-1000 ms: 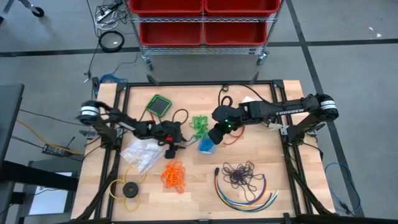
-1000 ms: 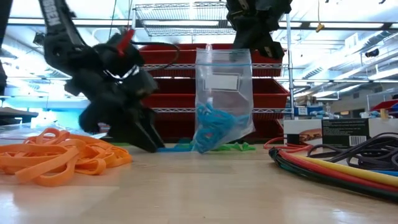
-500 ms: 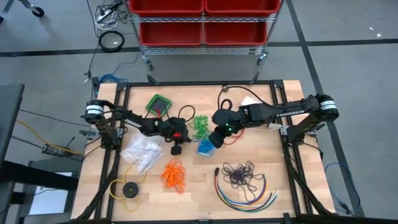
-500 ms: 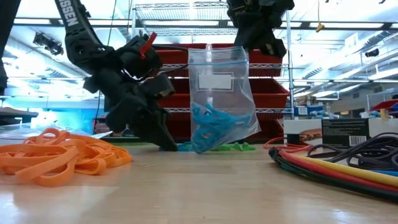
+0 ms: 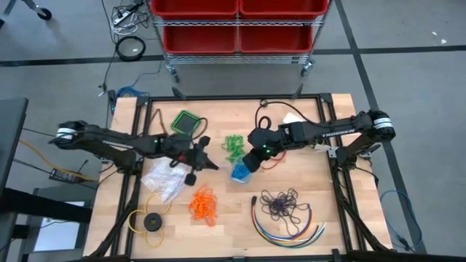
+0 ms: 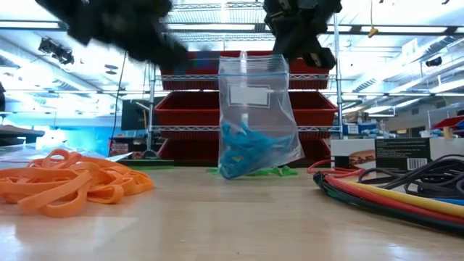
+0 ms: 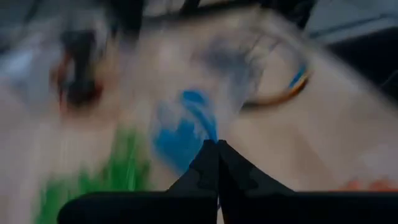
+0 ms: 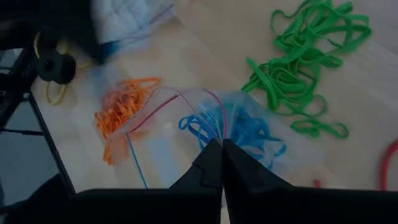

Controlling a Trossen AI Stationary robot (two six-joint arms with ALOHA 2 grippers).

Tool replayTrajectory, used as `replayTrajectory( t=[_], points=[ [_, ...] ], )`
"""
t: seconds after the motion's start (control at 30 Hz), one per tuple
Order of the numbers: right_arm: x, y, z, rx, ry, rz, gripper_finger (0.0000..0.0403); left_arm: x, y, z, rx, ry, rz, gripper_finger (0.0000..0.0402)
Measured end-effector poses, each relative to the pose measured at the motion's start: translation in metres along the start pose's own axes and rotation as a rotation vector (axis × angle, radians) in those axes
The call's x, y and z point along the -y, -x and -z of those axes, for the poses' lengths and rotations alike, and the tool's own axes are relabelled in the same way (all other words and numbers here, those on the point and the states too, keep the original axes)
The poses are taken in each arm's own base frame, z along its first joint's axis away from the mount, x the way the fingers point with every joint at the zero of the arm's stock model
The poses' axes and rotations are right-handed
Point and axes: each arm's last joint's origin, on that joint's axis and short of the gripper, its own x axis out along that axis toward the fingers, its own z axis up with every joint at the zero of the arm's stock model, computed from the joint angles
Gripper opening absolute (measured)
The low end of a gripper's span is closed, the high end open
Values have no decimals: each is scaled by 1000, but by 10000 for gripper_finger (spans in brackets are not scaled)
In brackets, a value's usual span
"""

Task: Sort rubber bands
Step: Put the blue rubber band into the transparent zip bag, then close the transparent zip bag

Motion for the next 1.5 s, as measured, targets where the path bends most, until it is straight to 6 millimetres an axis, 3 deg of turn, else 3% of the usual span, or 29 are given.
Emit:
replayTrajectory(
  t=[0.13,0.27,0.53,0.67,0.83,1.2,1.33,1.5],
  points=[
    [-1,-8,-3,1,-17,-18,0,9,5,-34,71,-78,-5,1],
    [-4,-17,-5,-2,-12,-59,0,8,-6,-52,28,-111,-25,1],
    [-2,-31,-4,-51,15,-61,0,2,-46,-51,-180,-124,-5,1],
    [-2,-32,-6,-37,20,-60,0,-1,-57,-46,-324,-120,-67,9],
    [-2,-32,-7,-30,21,-64,0,-1,-59,-45,-370,-118,-63,47],
    [-2,-32,-7,-24,31,-64,0,6,-52,-65,-235,-136,-76,188],
    [-2,-32,-7,-24,38,-64,0,6,-47,-67,-237,-132,-80,212],
    [-2,-32,-7,-23,38,-65,0,12,-34,-68,-276,-126,-54,213]
  ],
)
